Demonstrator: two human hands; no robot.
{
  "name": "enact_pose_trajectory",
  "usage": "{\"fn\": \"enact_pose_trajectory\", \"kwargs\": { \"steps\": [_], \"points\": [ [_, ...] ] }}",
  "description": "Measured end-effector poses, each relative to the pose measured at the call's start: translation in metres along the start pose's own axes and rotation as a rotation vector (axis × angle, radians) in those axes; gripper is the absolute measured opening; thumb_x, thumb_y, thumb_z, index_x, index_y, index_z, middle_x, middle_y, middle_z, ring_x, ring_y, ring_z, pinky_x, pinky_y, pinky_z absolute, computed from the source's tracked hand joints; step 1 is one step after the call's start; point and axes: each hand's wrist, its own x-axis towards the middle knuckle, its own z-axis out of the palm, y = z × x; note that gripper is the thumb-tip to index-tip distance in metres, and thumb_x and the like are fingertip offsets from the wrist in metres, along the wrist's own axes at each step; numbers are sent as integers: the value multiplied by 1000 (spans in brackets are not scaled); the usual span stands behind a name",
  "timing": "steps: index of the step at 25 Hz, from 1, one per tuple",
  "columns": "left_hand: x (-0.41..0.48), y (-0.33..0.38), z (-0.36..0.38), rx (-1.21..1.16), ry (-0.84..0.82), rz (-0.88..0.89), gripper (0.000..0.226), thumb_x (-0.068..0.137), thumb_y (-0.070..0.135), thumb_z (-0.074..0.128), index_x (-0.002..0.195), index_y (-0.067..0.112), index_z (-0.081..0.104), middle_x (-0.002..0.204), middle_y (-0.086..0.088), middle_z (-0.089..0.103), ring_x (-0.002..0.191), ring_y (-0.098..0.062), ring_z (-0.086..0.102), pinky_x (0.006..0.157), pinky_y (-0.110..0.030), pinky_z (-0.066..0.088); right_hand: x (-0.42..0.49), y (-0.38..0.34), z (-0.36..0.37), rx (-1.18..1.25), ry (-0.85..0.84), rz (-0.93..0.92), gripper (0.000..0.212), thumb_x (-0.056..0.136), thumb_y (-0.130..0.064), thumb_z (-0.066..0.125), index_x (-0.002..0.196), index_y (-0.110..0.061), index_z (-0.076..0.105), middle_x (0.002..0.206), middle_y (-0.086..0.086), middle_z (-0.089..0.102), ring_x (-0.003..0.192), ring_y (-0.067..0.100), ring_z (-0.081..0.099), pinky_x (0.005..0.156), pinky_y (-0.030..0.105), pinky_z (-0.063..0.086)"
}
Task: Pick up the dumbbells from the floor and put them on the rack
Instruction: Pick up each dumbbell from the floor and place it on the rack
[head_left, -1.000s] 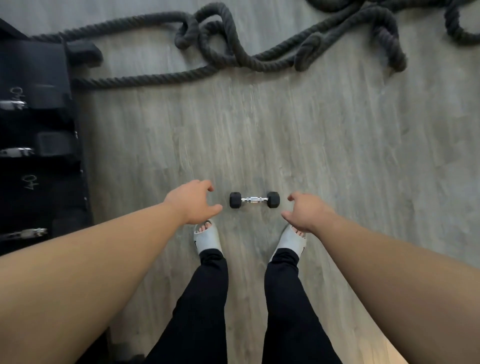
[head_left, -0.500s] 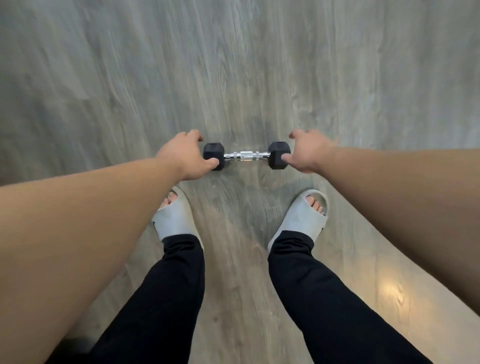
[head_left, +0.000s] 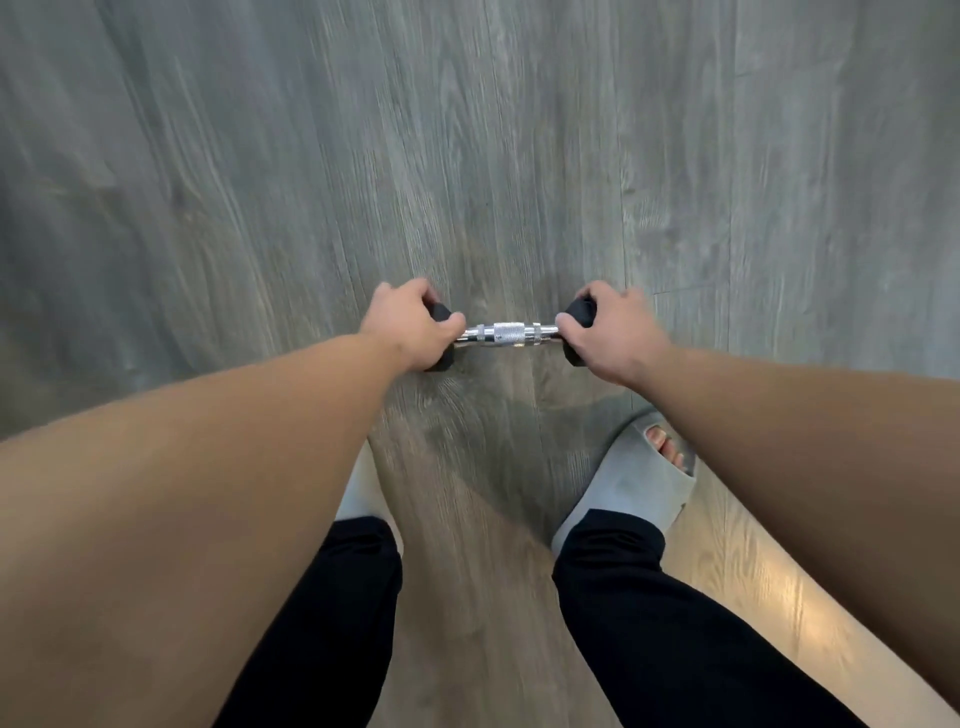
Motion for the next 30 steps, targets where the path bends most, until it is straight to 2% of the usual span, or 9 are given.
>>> {"fn": "enact_pose_trajectory", "kwargs": {
  "steps": [6,10,14,17,21,23,25,28,30],
  "points": [
    [-72,8,-83,-373,49,-168,43,61,50,83,93,25,69,95,2,71,89,-16,67,68,-29,53,-82,-61,-52,72,76,-13,27,95,-43,57,111,-22,55,118,12,43,77,16,55,67,32,46],
    [-134,23,-174,-516,-24,-209,41,59,33,94,89,15,73,96,-8,75,92,-24,73,84,-39,61,-155,-122,-109,76,118,-46,29,94,-47,58,112,-25,53,118,7,39,71,23,61,58,31,47],
    [-219,46,-277,-605,17,-143,46,61,17,97,96,13,68,94,-8,73,62,-11,71,53,-24,57,-243,-189,-178,95,191,-125,31,93,-49,59,113,-26,53,116,5,39,73,24,62,62,34,52],
    [-292,58,-348,-564,-3,-78,55,60,11,97,104,15,63,95,-7,68,53,-8,69,47,-20,55,-318,-231,-220,142,254,-161,30,93,-48,61,113,-27,53,116,5,40,75,22,60,68,37,55],
    [-390,67,-416,-411,8,32,60,58,13,96,108,21,64,102,-3,70,74,-17,76,68,-29,63,-424,-261,-245,222,311,-169,32,91,-46,64,113,-25,55,115,7,42,85,28,61,85,45,56],
    [-437,67,-438,-291,78,82,57,58,22,92,108,27,65,97,5,71,68,-8,71,53,-14,54,-472,-268,-246,267,323,-181,32,88,-47,67,110,-27,55,114,7,45,83,23,60,76,39,55],
    [-480,61,-456,-181,150,117,52,56,29,89,103,32,67,92,9,71,63,-3,65,42,-9,43,-512,-271,-243,326,331,-214,36,84,-48,74,107,-27,56,113,7,48,80,12,57,61,29,47],
    [-540,37,-470,-61,213,134,52,55,34,86,102,33,64,93,8,69,71,-6,66,55,-20,53,-561,-274,-229,387,292,-256,48,75,-51,83,107,-26,59,113,6,53,82,6,57,54,23,45],
    [-573,13,-470,-6,253,135,52,55,36,85,101,33,63,92,8,66,71,-6,63,53,-22,49,-587,-277,-215,415,229,-260,52,69,-50,88,107,-27,59,115,5,54,84,7,59,48,19,44]
  ]
}}
